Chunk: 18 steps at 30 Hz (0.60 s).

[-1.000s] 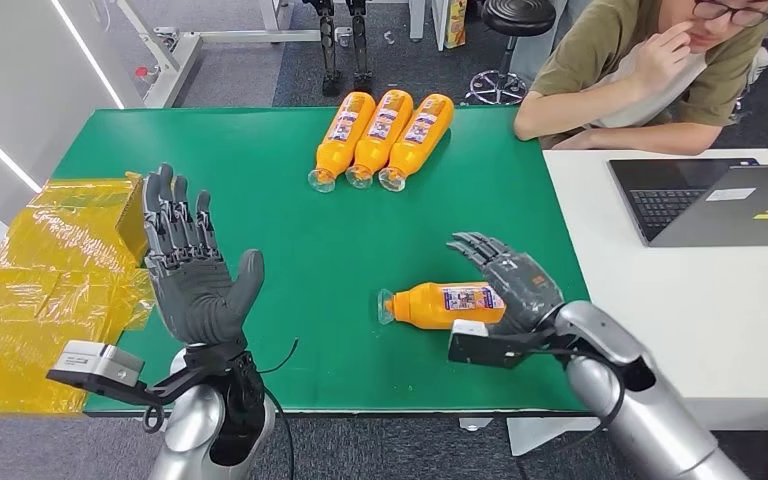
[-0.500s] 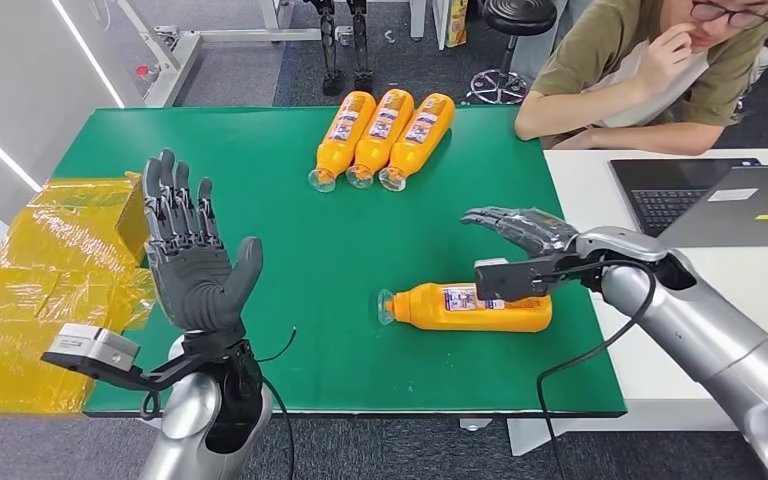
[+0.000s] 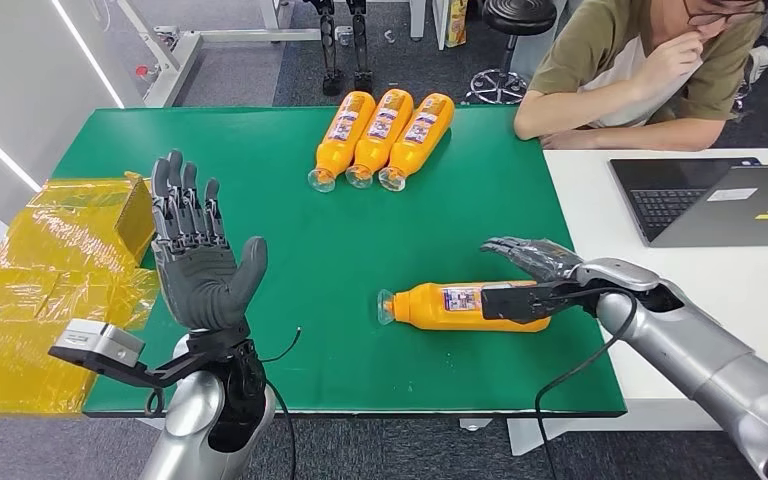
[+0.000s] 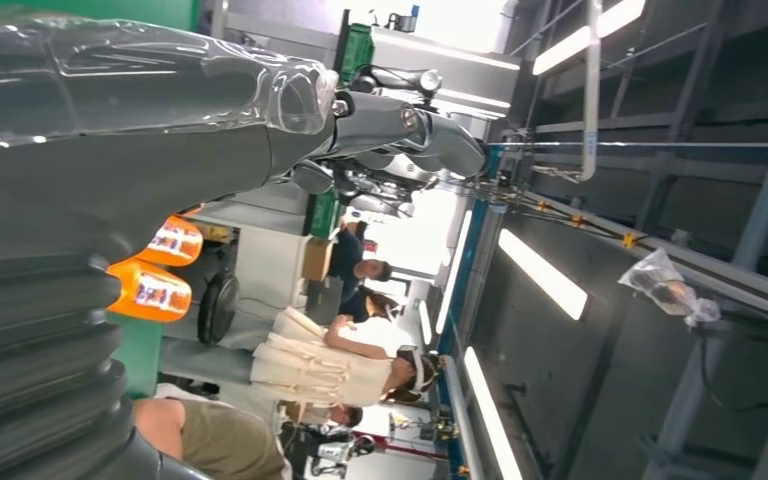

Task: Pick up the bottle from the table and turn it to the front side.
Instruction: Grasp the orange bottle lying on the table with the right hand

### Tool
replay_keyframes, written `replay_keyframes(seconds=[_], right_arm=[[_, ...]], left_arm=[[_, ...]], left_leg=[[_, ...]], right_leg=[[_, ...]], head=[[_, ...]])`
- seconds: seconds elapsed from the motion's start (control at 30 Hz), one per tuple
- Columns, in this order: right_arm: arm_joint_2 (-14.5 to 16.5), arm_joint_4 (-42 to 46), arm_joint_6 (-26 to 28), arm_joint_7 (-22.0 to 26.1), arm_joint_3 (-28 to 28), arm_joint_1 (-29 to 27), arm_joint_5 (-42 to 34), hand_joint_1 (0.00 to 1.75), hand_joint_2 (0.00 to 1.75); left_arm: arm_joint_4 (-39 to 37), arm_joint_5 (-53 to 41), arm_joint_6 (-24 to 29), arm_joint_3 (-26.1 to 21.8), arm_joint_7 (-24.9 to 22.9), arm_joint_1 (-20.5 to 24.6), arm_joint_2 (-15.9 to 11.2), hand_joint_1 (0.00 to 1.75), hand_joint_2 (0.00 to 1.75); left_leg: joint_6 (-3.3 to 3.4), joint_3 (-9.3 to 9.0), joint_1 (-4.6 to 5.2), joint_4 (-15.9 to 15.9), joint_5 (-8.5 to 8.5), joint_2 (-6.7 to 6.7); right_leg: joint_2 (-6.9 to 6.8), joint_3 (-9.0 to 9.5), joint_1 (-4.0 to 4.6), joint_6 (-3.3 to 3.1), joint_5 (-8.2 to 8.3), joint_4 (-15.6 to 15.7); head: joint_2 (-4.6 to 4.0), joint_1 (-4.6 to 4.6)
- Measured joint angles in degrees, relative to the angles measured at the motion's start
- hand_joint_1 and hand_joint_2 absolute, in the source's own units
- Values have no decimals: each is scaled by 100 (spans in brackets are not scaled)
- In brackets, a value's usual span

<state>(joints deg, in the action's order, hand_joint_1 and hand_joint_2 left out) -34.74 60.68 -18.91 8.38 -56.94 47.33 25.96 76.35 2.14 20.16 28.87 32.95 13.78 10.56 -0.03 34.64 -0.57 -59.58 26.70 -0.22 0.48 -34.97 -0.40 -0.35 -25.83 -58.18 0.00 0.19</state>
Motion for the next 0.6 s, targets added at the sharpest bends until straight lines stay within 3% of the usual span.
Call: replay_keyframes(seconds=[0.3,0.53,0.6], right_arm=[[360,-847,483,23,-37,-196,405,0,175],[412,-1017,655,21,-14,-348,412,2,175],[419,-1019,680,20,8,-376,431,82,175]], left_arm=[[-5,7,-34,1,1,1,20,0,175],[-32,7,-40,2,1,6,24,0,175],[-48,10,-40,2,1,14,23,0,175]], left_leg=[[0,0,0,0,0,0],[0,-1,0,-1,0,0],[0,-1,0,-1,0,0]], right_leg=[[-1,1,0,0,0,0],[0,1,0,0,0,1],[0,1,0,0,0,1]], head=[[0,1],[0,0],[0,-1]])
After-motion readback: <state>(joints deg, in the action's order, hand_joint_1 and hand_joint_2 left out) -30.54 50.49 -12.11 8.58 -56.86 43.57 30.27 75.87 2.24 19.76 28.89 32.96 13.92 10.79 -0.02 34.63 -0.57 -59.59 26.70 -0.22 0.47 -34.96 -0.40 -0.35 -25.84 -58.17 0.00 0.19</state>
